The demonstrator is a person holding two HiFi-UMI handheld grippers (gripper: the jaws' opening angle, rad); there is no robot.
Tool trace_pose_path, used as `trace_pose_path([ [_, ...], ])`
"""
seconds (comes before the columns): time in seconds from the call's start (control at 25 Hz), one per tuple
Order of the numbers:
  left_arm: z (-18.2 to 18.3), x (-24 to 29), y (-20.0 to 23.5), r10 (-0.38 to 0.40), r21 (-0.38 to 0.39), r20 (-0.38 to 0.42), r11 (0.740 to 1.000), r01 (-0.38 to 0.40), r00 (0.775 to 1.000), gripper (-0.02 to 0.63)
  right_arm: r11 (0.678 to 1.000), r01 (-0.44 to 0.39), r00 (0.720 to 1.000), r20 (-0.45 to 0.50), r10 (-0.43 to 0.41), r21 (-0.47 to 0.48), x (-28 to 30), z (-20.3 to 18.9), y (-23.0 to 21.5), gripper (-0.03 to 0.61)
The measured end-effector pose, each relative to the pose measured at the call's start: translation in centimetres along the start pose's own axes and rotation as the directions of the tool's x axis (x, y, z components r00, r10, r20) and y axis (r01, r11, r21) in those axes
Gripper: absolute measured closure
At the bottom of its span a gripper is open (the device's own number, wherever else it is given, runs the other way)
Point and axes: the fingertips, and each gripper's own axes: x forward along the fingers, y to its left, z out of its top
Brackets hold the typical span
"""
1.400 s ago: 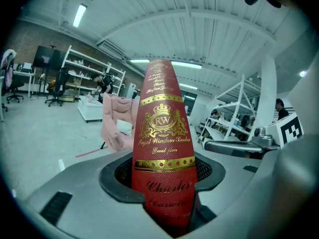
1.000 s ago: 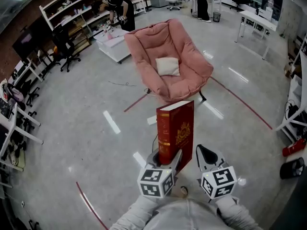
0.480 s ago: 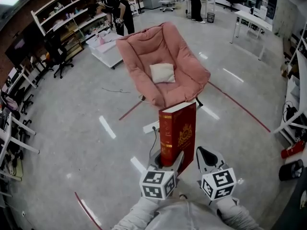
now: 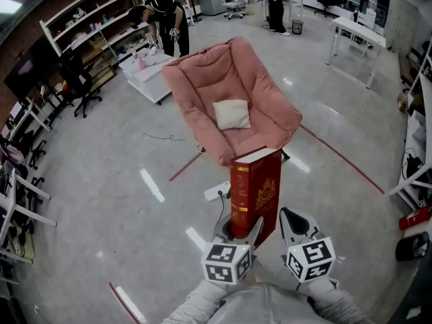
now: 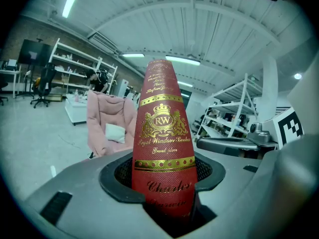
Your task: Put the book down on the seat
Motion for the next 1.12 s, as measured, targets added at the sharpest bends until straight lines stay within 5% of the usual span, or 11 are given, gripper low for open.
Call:
trace_pose_path([
  [1.12, 8.7, 12.6, 12.5, -0.101, 0.027, -0.054, 0.994, 0.102, 0.993, 0.370, 0.997, 0.083, 0.997, 0.009, -0.083, 0.003, 17.9, 6.2, -4.1, 0.574],
])
